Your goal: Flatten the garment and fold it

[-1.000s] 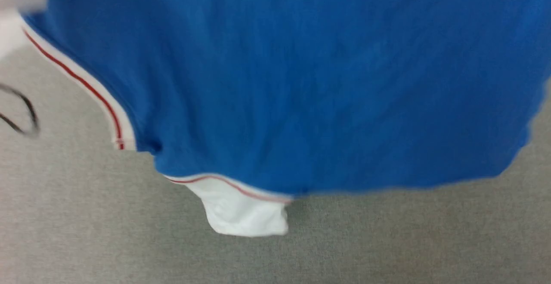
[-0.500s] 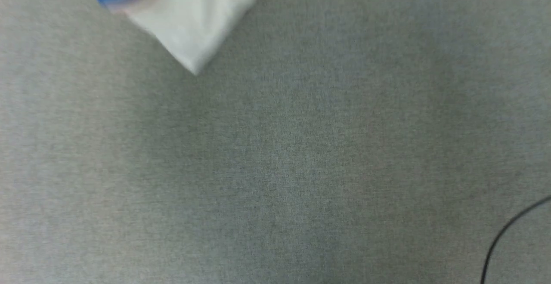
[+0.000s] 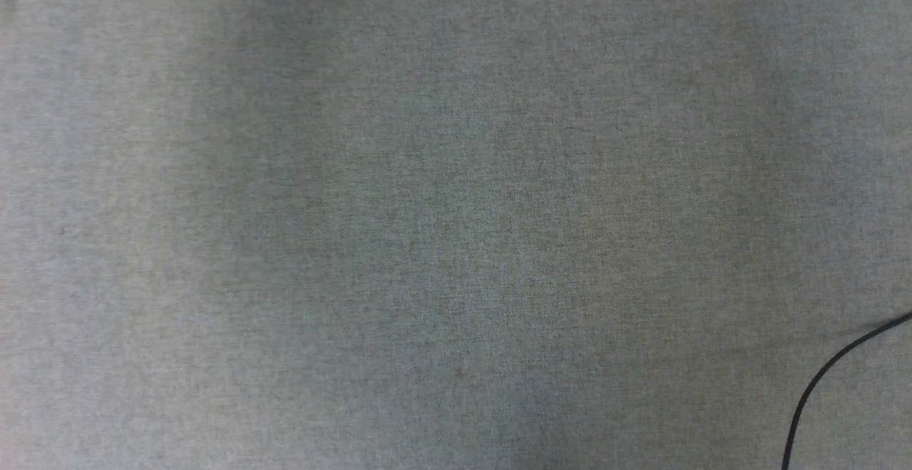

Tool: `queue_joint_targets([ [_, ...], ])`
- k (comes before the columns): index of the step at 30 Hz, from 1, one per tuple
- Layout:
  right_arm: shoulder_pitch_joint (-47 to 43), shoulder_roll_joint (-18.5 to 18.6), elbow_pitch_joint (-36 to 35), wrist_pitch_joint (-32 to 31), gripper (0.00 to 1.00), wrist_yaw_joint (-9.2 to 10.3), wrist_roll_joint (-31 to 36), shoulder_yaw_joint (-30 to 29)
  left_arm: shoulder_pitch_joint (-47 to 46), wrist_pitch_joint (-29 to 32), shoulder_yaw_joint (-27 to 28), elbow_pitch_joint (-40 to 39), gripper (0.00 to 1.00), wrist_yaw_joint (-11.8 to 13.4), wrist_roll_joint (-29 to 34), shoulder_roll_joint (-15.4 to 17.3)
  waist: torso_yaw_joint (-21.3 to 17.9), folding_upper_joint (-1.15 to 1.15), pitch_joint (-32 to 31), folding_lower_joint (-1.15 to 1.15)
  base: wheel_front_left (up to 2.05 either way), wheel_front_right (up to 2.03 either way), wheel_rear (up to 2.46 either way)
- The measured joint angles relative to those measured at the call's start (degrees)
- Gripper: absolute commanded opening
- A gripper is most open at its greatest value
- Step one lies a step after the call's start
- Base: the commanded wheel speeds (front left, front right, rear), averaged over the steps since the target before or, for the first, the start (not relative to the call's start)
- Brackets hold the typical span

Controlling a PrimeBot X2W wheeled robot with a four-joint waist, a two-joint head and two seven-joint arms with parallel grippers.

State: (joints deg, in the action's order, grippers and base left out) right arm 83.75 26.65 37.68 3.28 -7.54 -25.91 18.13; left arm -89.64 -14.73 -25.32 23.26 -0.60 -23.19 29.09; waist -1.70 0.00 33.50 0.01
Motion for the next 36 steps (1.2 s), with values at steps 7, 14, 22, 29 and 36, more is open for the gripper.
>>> queue_joint_targets([
  [7,-13.94,-1.60,4.85,3.85,0.00,0.00,-3.52,5.50,22.38,0.00,-2.78,-0.73,0.00,1.14,2.79,-0.70,1.18,0.00,-4.36,-0.02,0.00,0.00,0.00],
  [14,-30.08,-0.63,5.86,5.64,0.00,0.00,-9.10,11.72,48.64,0.40,-5.75,-3.04,0.00,2.20,0.26,0.00,2.48,0.00,-11.67,-0.02,0.00,0.00,0.00],
  [22,-45.53,5.12,0.31,5.05,0.00,0.00,-15.13,18.18,68.80,6.92,-9.98,-11.17,0.00,3.94,-2.31,5.34,4.36,0.00,-20.47,-0.04,0.00,0.00,0.00],
  [29,-56.15,10.23,-6.24,0.02,0.00,0.00,-19.50,20.41,81.93,12.81,-10.96,-19.98,0.00,5.81,-6.41,11.03,5.90,0.00,-26.79,-0.03,0.00,0.00,0.00],
  [36,-67.48,16.41,-13.15,-8.35,0.00,-0.01,-24.46,18.41,92.06,17.51,-12.73,-27.55,0.00,8.15,-10.36,12.88,7.08,0.00,-31.53,-0.03,0.00,0.00,0.00],
])
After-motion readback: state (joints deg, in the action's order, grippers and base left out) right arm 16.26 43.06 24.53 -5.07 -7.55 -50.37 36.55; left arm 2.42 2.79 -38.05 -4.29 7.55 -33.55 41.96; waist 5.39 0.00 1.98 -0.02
